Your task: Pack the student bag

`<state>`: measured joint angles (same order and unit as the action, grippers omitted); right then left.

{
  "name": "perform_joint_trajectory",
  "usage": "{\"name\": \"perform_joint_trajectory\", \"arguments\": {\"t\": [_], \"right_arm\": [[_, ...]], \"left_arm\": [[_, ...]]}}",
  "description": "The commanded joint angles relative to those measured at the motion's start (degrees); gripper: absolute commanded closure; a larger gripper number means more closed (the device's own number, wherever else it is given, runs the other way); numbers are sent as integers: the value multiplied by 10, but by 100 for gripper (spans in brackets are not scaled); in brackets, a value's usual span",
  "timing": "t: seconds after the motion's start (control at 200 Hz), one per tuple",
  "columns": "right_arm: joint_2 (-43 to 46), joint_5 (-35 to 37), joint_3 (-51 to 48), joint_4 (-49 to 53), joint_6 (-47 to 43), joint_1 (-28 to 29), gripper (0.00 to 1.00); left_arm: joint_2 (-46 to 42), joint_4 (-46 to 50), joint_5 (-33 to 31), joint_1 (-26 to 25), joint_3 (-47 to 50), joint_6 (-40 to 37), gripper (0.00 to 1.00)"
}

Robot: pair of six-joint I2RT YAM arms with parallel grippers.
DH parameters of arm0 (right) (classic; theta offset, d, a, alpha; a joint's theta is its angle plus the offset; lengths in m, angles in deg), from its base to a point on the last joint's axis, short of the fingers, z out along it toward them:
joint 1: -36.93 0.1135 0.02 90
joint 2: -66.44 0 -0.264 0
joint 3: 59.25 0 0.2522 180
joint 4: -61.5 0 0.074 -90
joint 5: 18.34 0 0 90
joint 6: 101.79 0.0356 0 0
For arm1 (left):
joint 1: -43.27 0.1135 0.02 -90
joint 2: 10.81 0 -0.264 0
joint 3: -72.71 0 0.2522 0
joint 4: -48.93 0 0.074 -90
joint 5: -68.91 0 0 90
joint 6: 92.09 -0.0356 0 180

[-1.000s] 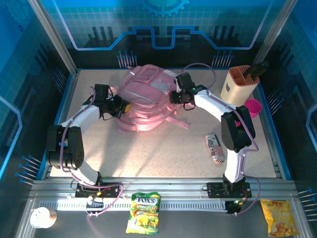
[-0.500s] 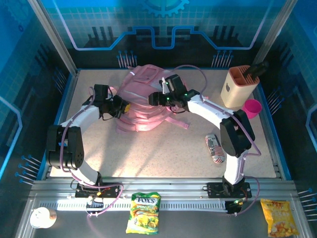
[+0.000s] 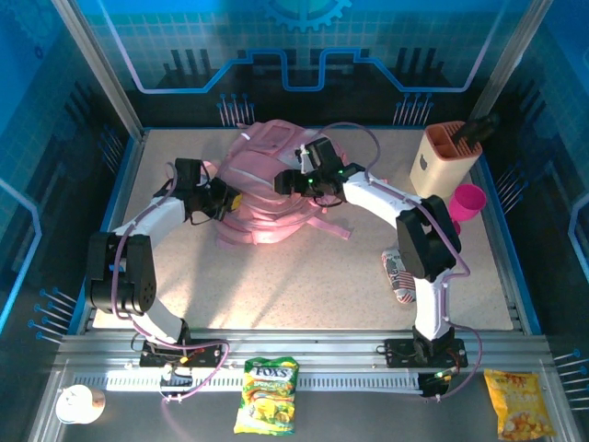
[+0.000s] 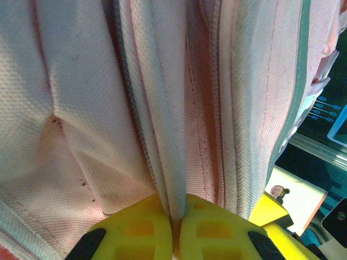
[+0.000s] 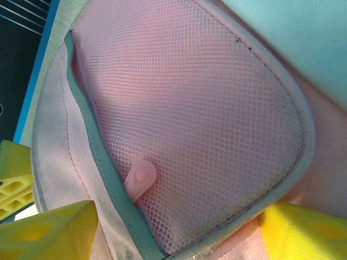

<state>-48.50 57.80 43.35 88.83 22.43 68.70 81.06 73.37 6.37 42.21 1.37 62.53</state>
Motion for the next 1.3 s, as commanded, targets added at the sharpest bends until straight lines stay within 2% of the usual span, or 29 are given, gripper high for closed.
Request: {"name": "perform_joint_trajectory", "arguments": {"t": [0.0, 0.175, 0.3, 0.515, 0.65, 1.041, 1.141, 1.296], "right_arm": [[30, -84, -36, -25, 16, 12, 22], [57, -103, -66, -24, 19, 20, 23], [66, -96, -68, -7, -22, 28, 26], [64, 14, -45, 60, -120, 32, 34], [57, 40, -30, 78, -159, 32, 45], [39, 70, -9, 91, -172, 41, 72], [36, 85, 0, 102, -176, 49, 83], [41, 97, -3, 102, -183, 62, 90]], "left_arm": [[-10, -16, 37, -7, -1, 9, 96], [-4, -18, 38, -7, -6, 10, 96], [-4, -16, 38, -7, -8, 9, 96], [-4, -14, 38, -7, -9, 8, 96], [-2, -12, 38, -7, -12, 6, 96], [3, -11, 38, -7, -17, 8, 96], [3, -12, 38, -7, -17, 9, 96], [3, -17, 38, -7, -14, 13, 96]]}}
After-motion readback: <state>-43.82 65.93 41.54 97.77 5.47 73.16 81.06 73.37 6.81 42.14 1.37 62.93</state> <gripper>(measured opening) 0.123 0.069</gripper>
